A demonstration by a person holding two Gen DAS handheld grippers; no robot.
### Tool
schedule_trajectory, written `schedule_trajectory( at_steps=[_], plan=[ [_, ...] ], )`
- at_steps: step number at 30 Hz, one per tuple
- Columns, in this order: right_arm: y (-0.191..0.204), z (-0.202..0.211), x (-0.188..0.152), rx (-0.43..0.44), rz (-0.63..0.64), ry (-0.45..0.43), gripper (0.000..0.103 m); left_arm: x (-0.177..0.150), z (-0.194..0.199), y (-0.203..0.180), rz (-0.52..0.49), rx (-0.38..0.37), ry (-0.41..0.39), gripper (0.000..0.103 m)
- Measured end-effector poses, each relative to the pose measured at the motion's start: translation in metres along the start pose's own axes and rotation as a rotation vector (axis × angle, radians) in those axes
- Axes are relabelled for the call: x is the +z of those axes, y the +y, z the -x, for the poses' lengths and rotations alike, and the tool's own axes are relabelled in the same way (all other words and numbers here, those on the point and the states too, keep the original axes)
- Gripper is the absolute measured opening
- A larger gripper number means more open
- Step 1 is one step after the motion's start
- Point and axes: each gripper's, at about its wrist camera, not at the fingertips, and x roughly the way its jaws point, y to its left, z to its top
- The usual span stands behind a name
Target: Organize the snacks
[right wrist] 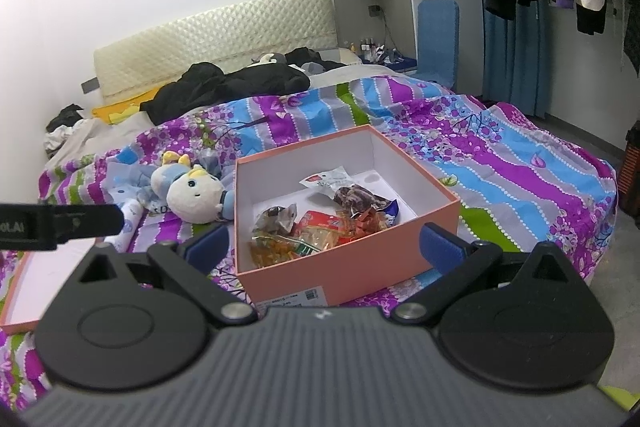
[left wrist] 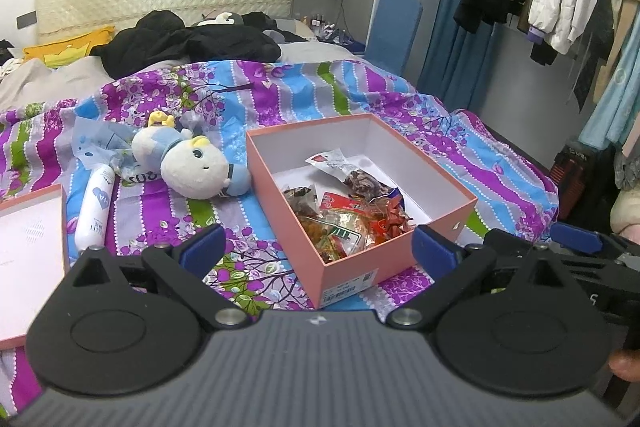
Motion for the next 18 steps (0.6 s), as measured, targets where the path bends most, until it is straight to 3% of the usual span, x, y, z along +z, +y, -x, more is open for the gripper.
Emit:
schedule_trajectory(
  at_steps=[18],
  plan=[
    [-0.0034,0.003,0.0035,-0.011,-0.007,-0.025,0.103,0.002,-0.0023,-0.001,0.023,0.003,0.006,0.101]
  ],
)
